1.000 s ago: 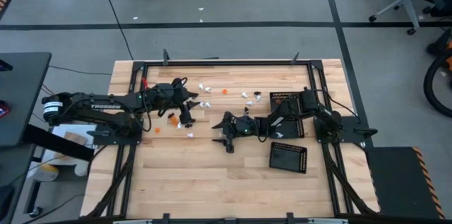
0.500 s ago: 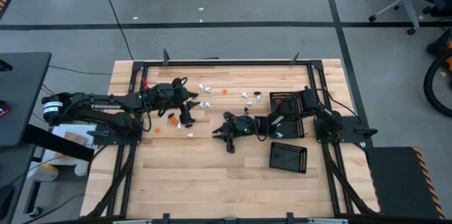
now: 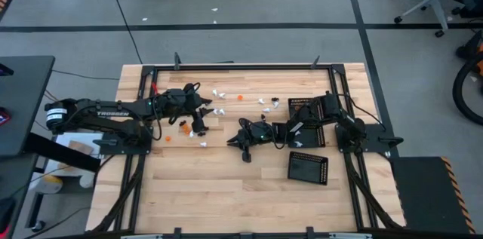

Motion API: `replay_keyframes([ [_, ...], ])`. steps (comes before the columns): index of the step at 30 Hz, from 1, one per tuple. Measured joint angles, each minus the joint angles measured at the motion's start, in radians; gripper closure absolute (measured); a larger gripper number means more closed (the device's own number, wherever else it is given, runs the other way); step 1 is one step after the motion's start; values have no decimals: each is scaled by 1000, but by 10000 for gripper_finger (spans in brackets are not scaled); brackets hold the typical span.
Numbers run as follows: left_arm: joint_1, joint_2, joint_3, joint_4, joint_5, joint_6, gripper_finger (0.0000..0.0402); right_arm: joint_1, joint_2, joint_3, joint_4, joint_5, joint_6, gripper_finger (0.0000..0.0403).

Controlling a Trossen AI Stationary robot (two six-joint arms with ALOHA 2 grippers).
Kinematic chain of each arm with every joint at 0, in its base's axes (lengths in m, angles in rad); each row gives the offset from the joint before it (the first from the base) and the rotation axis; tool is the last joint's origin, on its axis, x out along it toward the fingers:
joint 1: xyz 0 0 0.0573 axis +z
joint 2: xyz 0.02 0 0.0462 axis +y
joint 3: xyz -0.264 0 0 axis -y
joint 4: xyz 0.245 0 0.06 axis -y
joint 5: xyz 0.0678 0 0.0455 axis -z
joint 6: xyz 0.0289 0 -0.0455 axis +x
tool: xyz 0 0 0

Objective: Sort Halloween decoration
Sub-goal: Put the white ghost toy into the center black bin

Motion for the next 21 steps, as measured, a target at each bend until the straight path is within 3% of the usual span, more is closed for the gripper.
replay_keyframes([
  [13, 0, 0, 0, 0, 0, 0, 244, 0, -10, -1, -9, -2, 2, 355],
  [21, 0, 0, 0, -1, 0, 0, 244, 0, -98, -5, -153, 41, -12, 356],
])
